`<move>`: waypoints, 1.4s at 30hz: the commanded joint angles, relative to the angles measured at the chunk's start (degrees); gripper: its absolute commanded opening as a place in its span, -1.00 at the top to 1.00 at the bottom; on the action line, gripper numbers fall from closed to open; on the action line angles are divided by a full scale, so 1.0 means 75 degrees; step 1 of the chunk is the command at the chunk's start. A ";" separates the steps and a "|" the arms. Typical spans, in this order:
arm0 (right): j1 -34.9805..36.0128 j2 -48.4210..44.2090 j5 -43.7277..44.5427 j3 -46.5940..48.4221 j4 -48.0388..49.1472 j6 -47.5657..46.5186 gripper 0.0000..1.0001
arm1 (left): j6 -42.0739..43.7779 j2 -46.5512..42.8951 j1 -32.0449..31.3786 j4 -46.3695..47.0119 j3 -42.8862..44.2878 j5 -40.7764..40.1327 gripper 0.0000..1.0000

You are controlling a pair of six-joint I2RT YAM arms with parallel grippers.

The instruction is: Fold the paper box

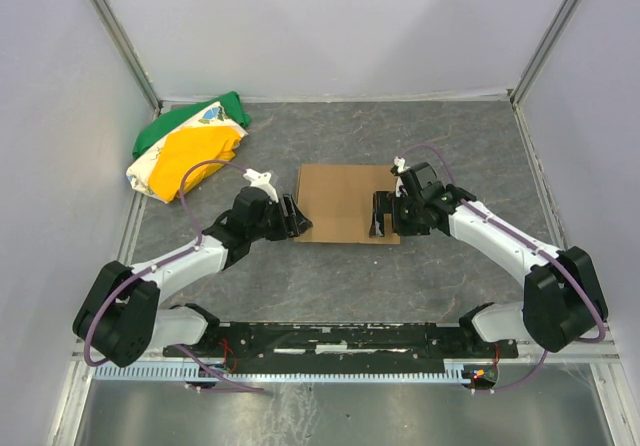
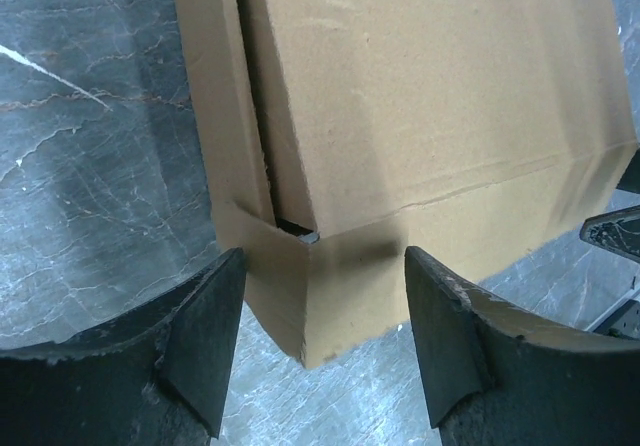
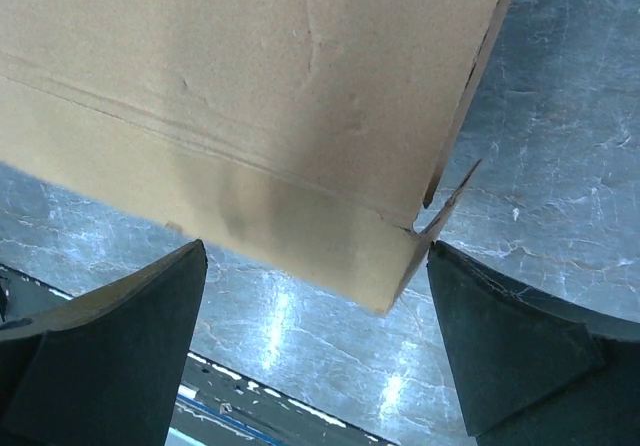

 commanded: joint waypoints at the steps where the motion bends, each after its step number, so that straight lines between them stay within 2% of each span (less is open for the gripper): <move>1: 0.0016 -0.0081 0.0155 0.0407 -0.0502 -0.0145 -0.98 | 0.0208 -0.0005 -0.0052 -0.0253 0.0328 0.0087 -0.41; 22: 0.0028 -0.0277 -0.0687 0.0303 -0.0266 -0.0060 -0.98 | -0.0051 0.0277 -0.0096 -0.0885 0.0963 0.0931 -0.39; 42: 0.0029 -0.0407 -0.0658 0.0594 -0.0793 -0.0026 -0.98 | 0.0031 0.0590 -0.0094 -0.2590 0.2021 0.1690 -0.38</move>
